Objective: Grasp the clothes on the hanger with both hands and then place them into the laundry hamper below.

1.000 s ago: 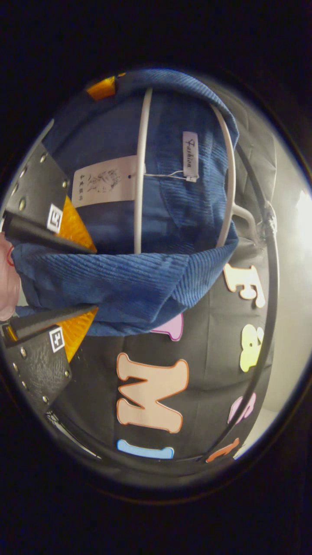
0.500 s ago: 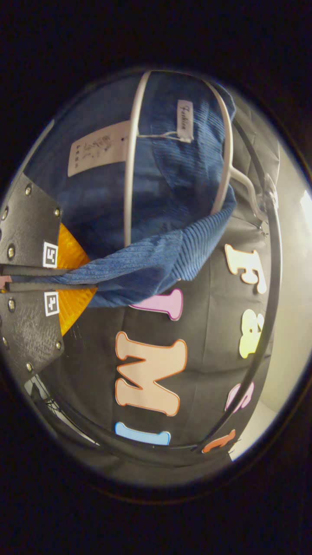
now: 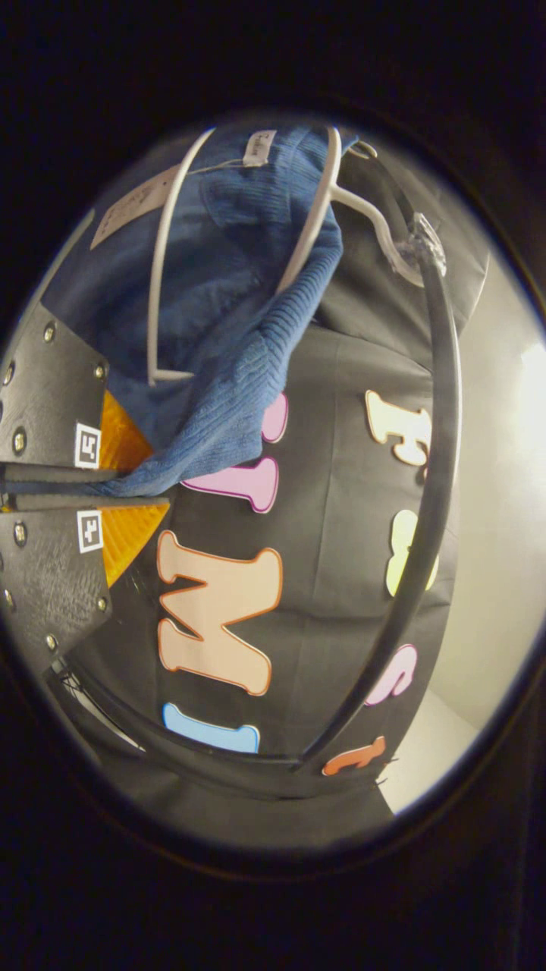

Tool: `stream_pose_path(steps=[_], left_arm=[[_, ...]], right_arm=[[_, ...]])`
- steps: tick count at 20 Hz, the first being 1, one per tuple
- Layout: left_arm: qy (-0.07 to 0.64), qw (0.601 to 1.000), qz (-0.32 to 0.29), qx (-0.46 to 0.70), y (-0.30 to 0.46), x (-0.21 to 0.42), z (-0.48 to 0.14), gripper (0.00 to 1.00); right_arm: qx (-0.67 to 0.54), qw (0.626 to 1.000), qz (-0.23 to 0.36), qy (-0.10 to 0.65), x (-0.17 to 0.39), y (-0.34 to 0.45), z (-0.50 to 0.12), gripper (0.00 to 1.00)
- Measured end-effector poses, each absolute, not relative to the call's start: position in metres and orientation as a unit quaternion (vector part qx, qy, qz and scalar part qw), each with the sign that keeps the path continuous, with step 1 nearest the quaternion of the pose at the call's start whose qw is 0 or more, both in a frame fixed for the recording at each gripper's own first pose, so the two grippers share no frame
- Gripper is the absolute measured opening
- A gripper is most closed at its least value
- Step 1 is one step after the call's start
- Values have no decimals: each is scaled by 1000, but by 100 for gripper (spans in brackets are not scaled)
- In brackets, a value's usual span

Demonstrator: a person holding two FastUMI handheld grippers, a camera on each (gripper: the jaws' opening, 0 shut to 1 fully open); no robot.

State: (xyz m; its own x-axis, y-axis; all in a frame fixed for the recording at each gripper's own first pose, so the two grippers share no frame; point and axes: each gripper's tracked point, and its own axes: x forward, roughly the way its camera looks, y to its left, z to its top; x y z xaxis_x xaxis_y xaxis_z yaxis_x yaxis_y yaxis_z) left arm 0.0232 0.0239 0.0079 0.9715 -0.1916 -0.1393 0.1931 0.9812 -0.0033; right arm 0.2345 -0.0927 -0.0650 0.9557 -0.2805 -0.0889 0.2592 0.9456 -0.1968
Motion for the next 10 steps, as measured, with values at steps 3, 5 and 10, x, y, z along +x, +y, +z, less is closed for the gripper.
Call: stream_pose_path(steps=[3, 5, 10], left_arm=[[66, 993, -94, -1, 32, 20, 20, 5], [57, 994, -90, -3, 40, 17, 32, 3], [42, 995, -84, -22, 50, 17, 57, 5]], right_arm=[[-98, 984, -141, 46, 248, -100, -57, 6], [-99, 984, -143, 40, 254, -101, -53, 6], [-98, 985, -142, 27, 263, -102, -46, 6]])
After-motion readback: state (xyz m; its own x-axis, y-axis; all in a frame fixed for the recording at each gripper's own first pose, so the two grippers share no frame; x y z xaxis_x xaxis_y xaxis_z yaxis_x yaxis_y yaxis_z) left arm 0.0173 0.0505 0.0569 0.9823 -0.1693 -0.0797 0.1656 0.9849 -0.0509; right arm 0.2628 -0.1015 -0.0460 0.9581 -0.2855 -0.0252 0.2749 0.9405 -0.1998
